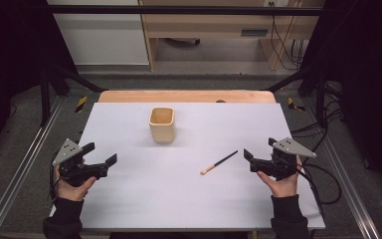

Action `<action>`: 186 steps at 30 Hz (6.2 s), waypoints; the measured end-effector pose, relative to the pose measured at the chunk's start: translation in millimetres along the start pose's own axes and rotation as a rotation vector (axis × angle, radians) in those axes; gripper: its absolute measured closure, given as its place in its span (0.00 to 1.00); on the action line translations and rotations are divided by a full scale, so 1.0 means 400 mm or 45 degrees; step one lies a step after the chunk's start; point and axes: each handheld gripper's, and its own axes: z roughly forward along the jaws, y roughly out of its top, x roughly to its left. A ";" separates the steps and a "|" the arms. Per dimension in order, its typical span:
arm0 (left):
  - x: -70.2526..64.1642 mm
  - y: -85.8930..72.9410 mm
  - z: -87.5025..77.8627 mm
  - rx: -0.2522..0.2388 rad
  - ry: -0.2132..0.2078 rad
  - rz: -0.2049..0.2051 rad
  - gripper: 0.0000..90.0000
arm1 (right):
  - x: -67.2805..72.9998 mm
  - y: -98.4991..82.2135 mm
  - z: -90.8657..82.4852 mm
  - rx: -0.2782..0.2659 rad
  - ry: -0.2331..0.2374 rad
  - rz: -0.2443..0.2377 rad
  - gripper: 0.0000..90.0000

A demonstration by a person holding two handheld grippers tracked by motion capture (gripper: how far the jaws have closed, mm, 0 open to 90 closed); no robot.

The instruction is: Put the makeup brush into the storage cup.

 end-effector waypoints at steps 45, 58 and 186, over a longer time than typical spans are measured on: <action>-0.013 -0.041 0.041 0.110 0.003 0.044 0.06 | 0.067 0.014 0.090 0.170 0.098 -0.135 0.07; -0.017 -0.045 0.046 0.127 0.004 0.061 0.06 | 0.090 -0.010 0.154 0.284 0.156 -0.170 0.09; -0.024 -0.057 0.065 0.175 -0.022 0.094 0.09 | 0.114 -0.035 0.205 0.651 0.185 -0.165 0.63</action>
